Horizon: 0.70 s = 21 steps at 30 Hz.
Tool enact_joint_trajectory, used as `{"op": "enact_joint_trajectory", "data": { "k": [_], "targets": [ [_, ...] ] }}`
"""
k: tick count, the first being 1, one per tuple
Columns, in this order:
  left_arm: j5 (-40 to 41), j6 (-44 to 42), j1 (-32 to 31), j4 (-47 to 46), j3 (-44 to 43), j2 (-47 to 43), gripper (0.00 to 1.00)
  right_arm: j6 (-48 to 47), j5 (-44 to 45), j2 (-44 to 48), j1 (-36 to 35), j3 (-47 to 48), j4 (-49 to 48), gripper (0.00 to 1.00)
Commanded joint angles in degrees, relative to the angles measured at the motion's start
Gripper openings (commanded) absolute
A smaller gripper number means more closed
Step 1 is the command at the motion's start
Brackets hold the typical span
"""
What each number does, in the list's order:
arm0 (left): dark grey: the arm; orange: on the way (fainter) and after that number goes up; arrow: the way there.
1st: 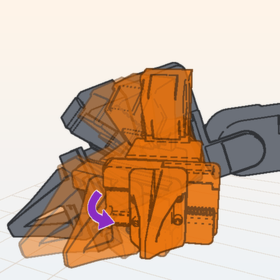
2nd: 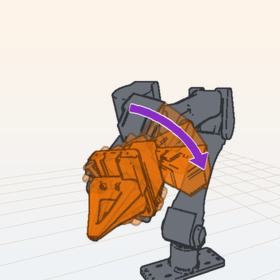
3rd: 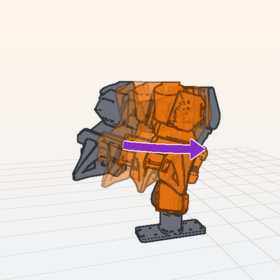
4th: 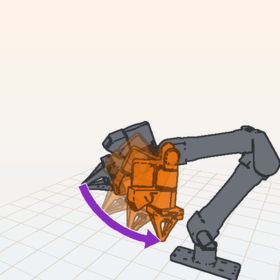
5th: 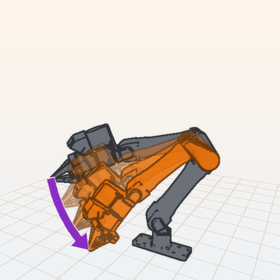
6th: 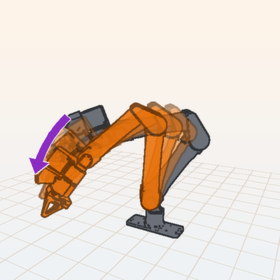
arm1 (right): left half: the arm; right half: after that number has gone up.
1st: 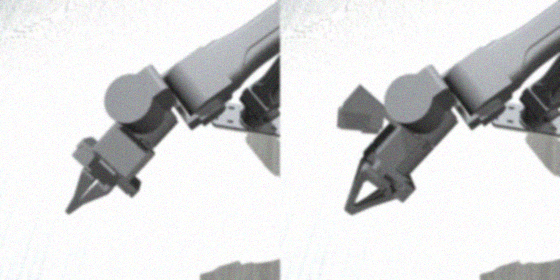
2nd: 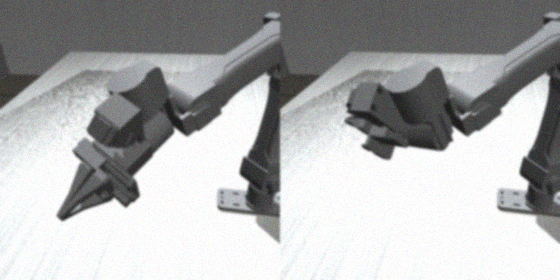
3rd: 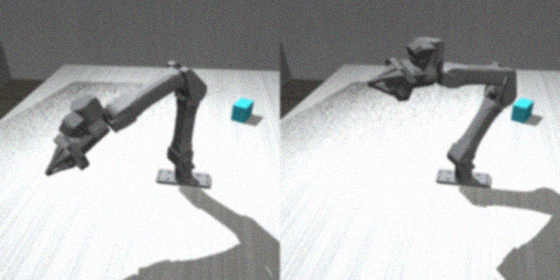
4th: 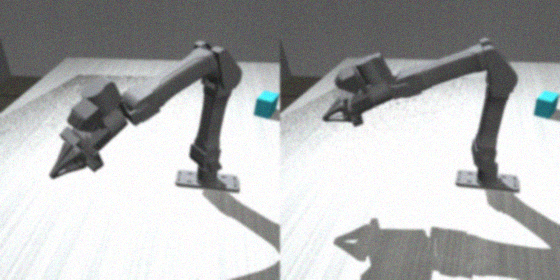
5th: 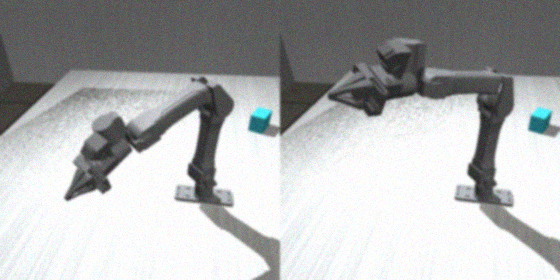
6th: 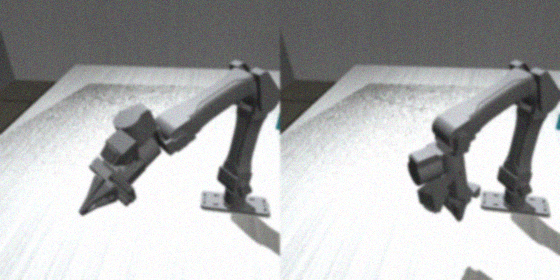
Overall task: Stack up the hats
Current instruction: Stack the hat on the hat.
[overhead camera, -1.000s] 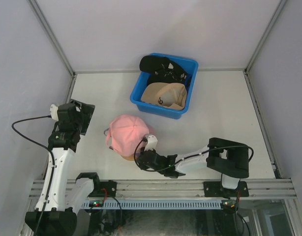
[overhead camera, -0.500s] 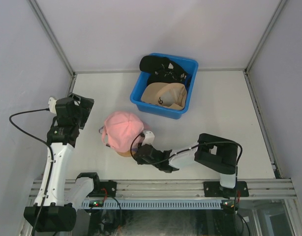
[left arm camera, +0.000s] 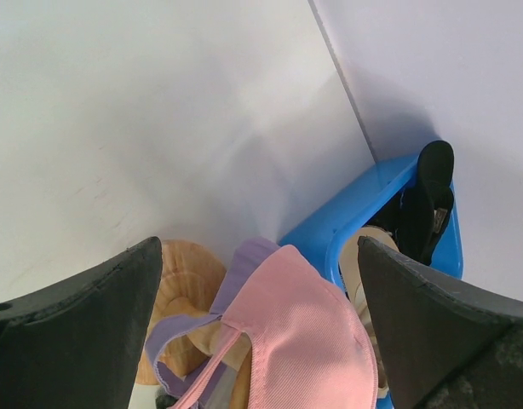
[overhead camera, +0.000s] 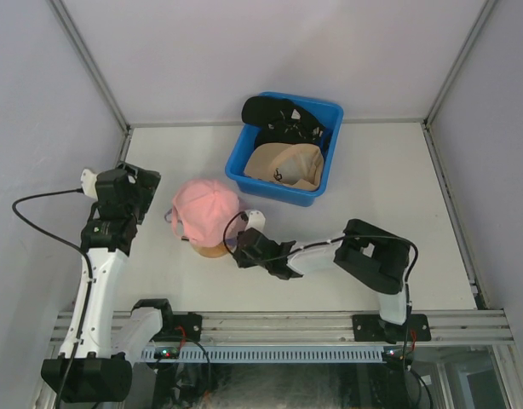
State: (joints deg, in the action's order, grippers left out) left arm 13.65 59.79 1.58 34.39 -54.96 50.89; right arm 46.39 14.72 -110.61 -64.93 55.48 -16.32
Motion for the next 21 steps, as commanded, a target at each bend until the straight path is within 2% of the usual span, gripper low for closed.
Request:
{"op": "enact_joint_trajectory", "data": {
  "k": [1,10,15,21],
  "targets": [
    [0.37,-0.22,0.4,-0.9,-1.49,-2.21,1.0,0.96,-0.1,7.85,-2.46,-3.8,4.98,0.06],
    [-7.4,0.45,0.35,-1.36,3.2,-7.35,0.97,3.21,2.38,25.42,-2.1,-10.28,16.21,0.18],
    [-9.76,-0.72,-0.43,0.68,6.1,-11.34,0.95,2.19,1.11,33.19,3.96,-10.29,20.03,0.21],
    [-10.08,-1.97,-1.16,4.5,8.14,-15.76,0.94,-0.35,-1.14,36.78,10.02,-7.63,21.78,0.21]
  ]
}}
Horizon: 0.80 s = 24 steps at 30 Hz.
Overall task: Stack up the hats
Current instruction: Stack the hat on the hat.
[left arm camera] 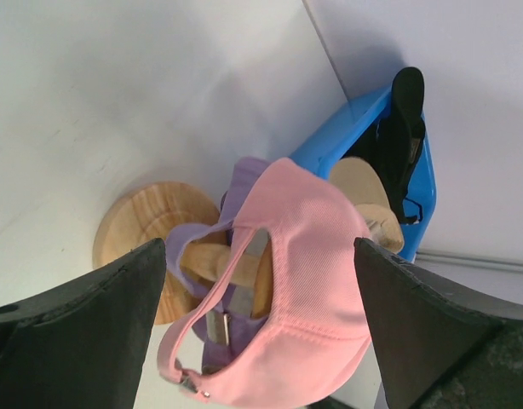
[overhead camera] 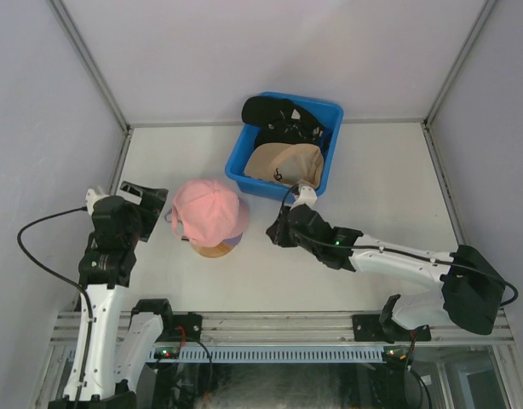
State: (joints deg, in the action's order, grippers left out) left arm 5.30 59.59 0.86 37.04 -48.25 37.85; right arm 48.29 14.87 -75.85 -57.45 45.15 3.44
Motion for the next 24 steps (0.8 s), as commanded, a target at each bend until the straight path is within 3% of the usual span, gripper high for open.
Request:
{"op": "enact_joint_trajectory", "data": {
  "k": [1,9,17,24],
  "targets": [
    [-1.71,-1.76,-0.48,2.35,1.55,-3.29,0.94,-2.77,-1.75,2.17,3.39,3.33,1.94,0.21],
    [-3.69,2.27,-0.5,2.16,1.42,-7.28,0.86,-5.23,-5.58,0.48,8.21,7.72,0.56,0.21],
    [-10.79,8.73,-0.5,-0.79,0.56,-4.53,0.81,-5.47,-9.07,-3.14,10.81,9.54,-2.47,0.21],
    [-12.15,11.19,-0.49,-3.47,0.71,-2.75,0.65,-5.56,-15.47,-3.64,14.11,9.6,-8.82,0.22]
  ]
}}
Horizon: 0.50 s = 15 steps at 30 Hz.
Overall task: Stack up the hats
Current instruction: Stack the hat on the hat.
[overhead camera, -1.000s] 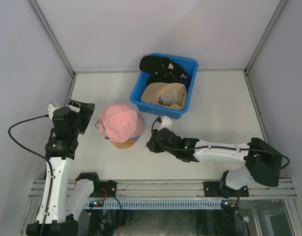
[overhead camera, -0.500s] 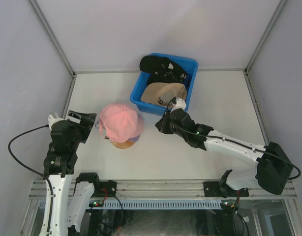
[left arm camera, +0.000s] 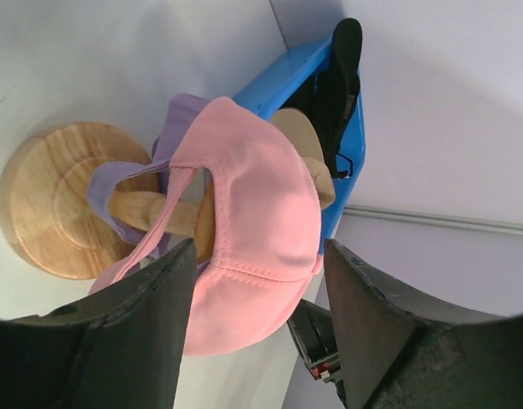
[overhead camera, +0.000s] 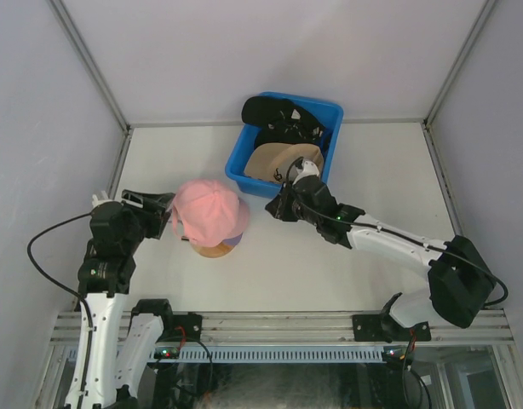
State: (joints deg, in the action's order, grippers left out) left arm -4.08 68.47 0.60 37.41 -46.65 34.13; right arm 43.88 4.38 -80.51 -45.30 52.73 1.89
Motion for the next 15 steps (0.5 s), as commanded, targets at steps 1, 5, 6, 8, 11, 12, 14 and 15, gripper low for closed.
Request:
{"op": "enact_joint_trajectory", "data": {
  "k": [1,5,6,8,11,12,14,15],
  "targets": [
    [-3.04,2.52,-0.2,-3.92,-0.93,1.28,0.63,-1.81,-5.3,1.38,2.16,2.43,-7.8,0.25],
    [-3.28,2.56,-0.25,-4.4,-0.89,1.85,0.54,-5.78,-8.15,2.33,2.16,6.86,-7.52,0.37],
    [-3.34,2.57,-0.22,-4.59,-0.78,1.9,0.51,-6.56,-9.24,2.11,2.08,8.47,-6.92,0.38],
    [-3.54,2.55,-0.25,-4.67,-0.53,2.12,0.47,-7.49,-11.08,1.22,1.74,11.73,-5.52,0.39],
    [-3.61,2.7,-0.27,-4.73,-0.06,1.97,0.45,-8.49,-13.45,-0.65,0.61,16.6,-3.57,0.41],
    [-3.63,2.77,-0.26,-4.86,0.09,1.9,0.45,-8.92,-13.8,-1.23,0.12,18.16,-2.81,0.42],
    [-3.56,2.88,-0.27,-5.04,0.56,1.65,0.44,-9.52,-14.61,-2.56,-1.0,21.54,-1.55,0.45],
    [-3.56,2.9,-0.33,-5.06,0.77,1.57,0.44,-9.78,-15.19,-3.46,-1.54,23.16,-0.71,0.45]
  ]
}}
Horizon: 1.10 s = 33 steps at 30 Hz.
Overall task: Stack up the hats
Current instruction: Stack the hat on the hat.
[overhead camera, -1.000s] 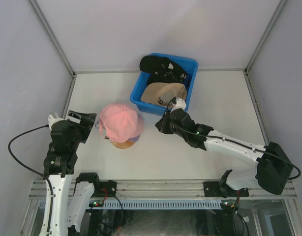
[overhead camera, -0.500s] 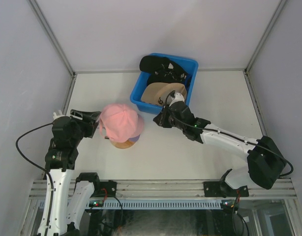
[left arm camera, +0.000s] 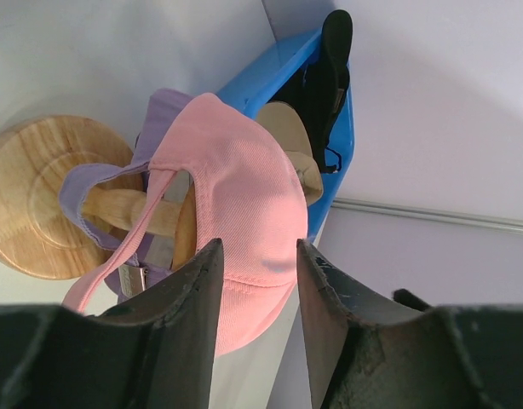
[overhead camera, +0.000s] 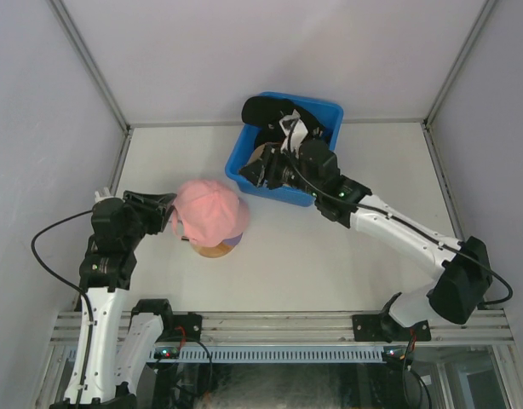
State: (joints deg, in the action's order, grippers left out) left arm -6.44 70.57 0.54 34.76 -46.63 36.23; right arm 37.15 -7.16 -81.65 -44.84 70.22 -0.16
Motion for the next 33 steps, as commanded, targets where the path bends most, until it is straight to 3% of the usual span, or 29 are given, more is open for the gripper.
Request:
{"op": "enact_joint_trajectory", "data": {
  "k": [1,17,21,29,33],
  "targets": [
    [-1.27,0.82,-0.23,-2.35,0.86,-0.72,0.43,-3.4,-4.26,-3.32,-2.58,7.24,2.39,0.45],
    [-0.83,-1.22,-0.25,-1.23,2.15,-1.06,0.43,-6.51,-3.16,-15.56,-7.64,22.95,17.66,0.46],
    [1.02,-2.06,-0.21,0.25,2.36,-1.72,0.47,-6.74,-3.22,-17.41,-7.86,24.39,18.82,0.46],
    [5.13,-4.06,-0.19,3.42,1.92,-3.11,0.65,-7.82,-1.91,-19.13,-7.8,26.41,20.48,0.46],
    [6.44,-4.7,-0.16,4.04,2.36,-3.69,0.69,-8.29,-1.86,-20.19,-7.76,27.43,21.46,0.46]
  ]
}}
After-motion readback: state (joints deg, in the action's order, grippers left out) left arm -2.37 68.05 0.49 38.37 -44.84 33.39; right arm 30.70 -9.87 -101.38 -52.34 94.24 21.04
